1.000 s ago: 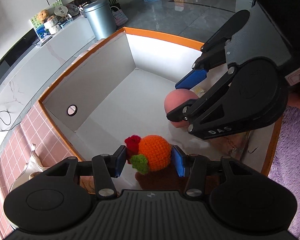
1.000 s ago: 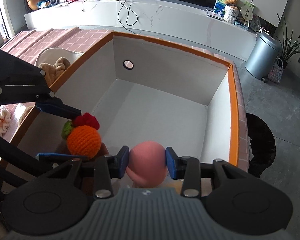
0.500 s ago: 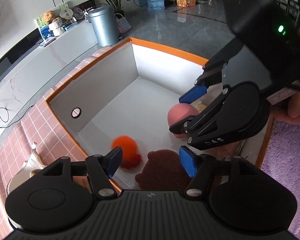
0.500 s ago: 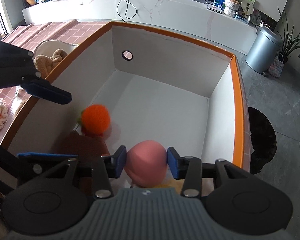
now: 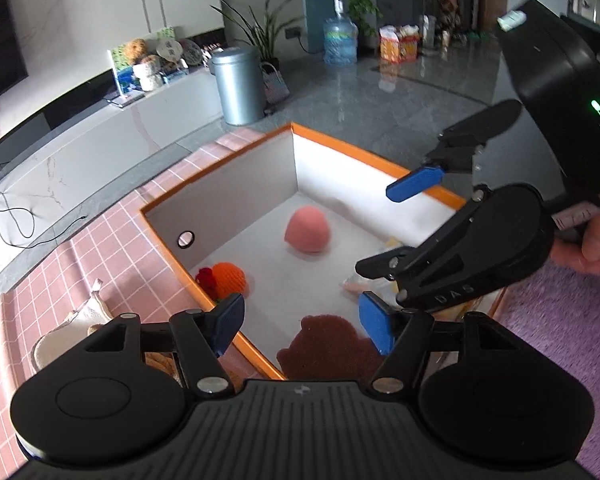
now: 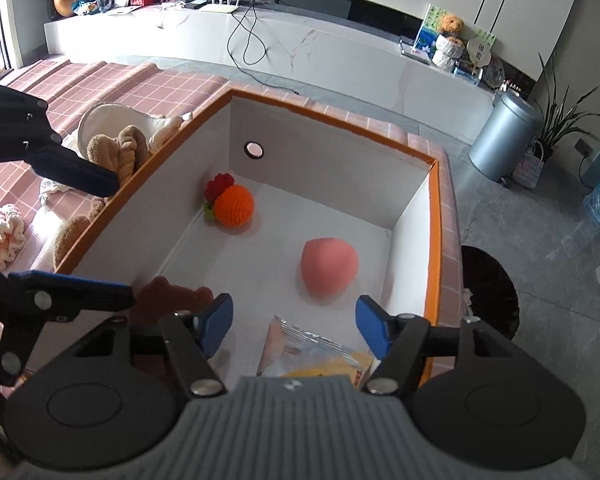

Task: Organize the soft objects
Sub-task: 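Carry both items over the box and open both tools to drop them, then move both tools back to the table toward the pink-white crocheted piece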

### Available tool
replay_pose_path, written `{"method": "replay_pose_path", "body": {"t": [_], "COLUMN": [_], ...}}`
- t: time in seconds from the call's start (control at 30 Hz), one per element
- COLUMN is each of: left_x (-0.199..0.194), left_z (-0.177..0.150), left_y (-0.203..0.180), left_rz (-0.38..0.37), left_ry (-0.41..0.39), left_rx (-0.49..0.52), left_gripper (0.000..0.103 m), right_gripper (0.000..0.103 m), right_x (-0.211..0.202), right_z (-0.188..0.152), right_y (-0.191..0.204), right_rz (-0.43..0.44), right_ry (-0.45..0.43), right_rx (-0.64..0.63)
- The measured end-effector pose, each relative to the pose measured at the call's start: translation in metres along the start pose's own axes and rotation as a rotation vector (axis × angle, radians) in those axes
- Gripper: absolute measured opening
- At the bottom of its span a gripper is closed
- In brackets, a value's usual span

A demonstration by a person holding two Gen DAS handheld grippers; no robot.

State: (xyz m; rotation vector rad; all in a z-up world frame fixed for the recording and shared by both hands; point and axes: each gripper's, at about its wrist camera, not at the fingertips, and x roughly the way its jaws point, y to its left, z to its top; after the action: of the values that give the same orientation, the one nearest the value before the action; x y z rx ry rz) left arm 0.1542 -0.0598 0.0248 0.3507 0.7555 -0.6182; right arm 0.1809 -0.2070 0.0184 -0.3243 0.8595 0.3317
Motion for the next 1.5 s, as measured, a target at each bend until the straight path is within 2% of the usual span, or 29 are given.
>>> {"method": "replay_pose_path", "body": {"t": [0.2,0.4,0.6,0.8,0.9,1.0,1.17,1.3,1.4,1.5], "left_x": [-0.036,-0.069,-0.092,-0.110,-0.117,-0.117,-0.112,-0.114,-0.110,-0.093], "left_z": [-0.012,-0.036,-0.065,-0.098,-0.122,-0.144,-0.175,-0.186,-0.190,-0.189], "left_y": [0.008,0.028,0.046,0.061,0.066,0.074,0.084,0.089,0.092,0.092], "left_rz": [0.038,0.082,0.128,0.171,0.198,0.206,0.200,0.214,0.254,0.321], "left_ry": [-0.063,-0.140,-0.184,-0.239,-0.254,-0.215,-0.123,-0.122,-0.113,-0.043], "left_rx": [-0.119,-0.253,-0.344,-0.431,-0.471,-0.522,-0.597,-0.613,-0.605,-0.529], "left_gripper": [0.077,0.076,0.076,0.075,0.075,0.075,0.071,0.071,0.071,0.074], "right_gripper": [0.073,0.074,0.074,0.074,0.082,0.082,0.082,0.071,0.066,0.061], "right_x": [-0.042,-0.067,-0.079,-0.082,-0.079,-0.075,-0.063,-0.052,-0.044,-0.033], "right_z": [-0.005,-0.009,-0.005,-0.008,-0.014,-0.023,-0.029,-0.028,-0.027,-0.025], "right_y": [0.022,0.049,0.084,0.124,0.140,0.158,0.187,0.197,0.203,0.212], "right_rz": [-0.061,-0.054,-0.032,-0.004,0.011,0.010,0.025,0.059,0.082,0.090], "right_ry": [-0.109,-0.195,-0.257,-0.327,-0.343,-0.361,-0.338,-0.296,-0.273,-0.250], "right_rx": [-0.002,0.072,0.145,0.163,0.177,0.174,0.077,0.050,0.030,0.007]}}
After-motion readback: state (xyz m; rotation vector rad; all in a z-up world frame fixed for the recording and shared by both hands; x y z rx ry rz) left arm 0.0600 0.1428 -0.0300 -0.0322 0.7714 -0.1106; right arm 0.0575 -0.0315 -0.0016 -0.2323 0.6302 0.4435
